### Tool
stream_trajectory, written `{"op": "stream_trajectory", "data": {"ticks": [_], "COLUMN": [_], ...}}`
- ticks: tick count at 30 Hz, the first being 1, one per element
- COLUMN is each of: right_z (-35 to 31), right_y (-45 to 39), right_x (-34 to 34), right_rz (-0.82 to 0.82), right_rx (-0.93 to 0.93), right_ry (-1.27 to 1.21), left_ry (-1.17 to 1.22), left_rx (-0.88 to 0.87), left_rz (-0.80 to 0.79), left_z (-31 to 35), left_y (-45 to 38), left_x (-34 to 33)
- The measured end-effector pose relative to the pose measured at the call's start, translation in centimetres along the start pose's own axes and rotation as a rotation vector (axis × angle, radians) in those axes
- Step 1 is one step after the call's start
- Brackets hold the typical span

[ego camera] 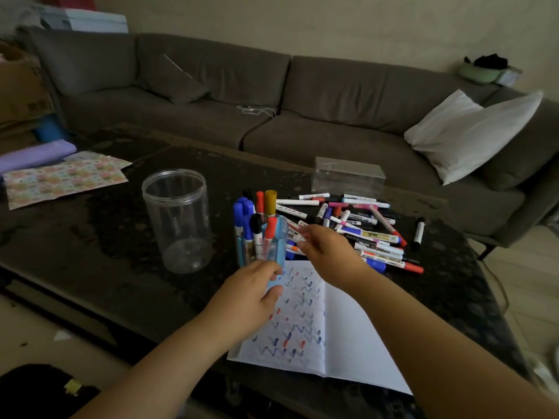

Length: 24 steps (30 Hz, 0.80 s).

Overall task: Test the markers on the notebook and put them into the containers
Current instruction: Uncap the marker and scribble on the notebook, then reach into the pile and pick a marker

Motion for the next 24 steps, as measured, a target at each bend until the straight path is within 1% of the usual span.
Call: {"op": "stream_trajectory", "data": {"ticks": [4, 9, 11, 16, 20, 24], "right_z": [5.3, 9.6, 10.4, 11.0, 11.2, 11.3], "right_y": [1.3, 1.7, 1.3, -0.7, -2.5, -3.5], "right_x": [0.1, 0.1, -0.3, -1.4, -2.3, -2.7], "right_rz": [0.01, -0.003, -0.016, -0.007, -0.034, -0.004], "right_rx": [-0.136, -0.229, -0.221, -0.13, -0.106, -0.109], "right_ry": [0.063, 0.16, 0.199, 0.327, 0.453, 0.518], "left_ry": [0.012, 0.016, 0.013, 0.015, 0.013, 0.021], "left_rx": [-0.039, -0.072, -0.073, -0.035, -0.014, 0.008], "left_rz": [-0.02, -0.046, -0.048, -0.054, -0.064, -0.069], "left_z": [0.8, 1.8, 2.0, 1.8, 1.6, 1.1], "left_y": [-1.2, -2.7, -3.2, -4.1, -4.4, -4.8], "left_x": [-1.9, -3.8, -4.5, -5.7, -6.2, -6.7]}}
Point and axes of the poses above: each hand's wrist, its own y-axis away from the middle knuckle, its own x-axis out of the back of the hand, z = x × y, the point moved 4 cm from there along -y, towards the middle knuckle, and after that the axes turned 4 degrees about x, right-handed, at the moved point
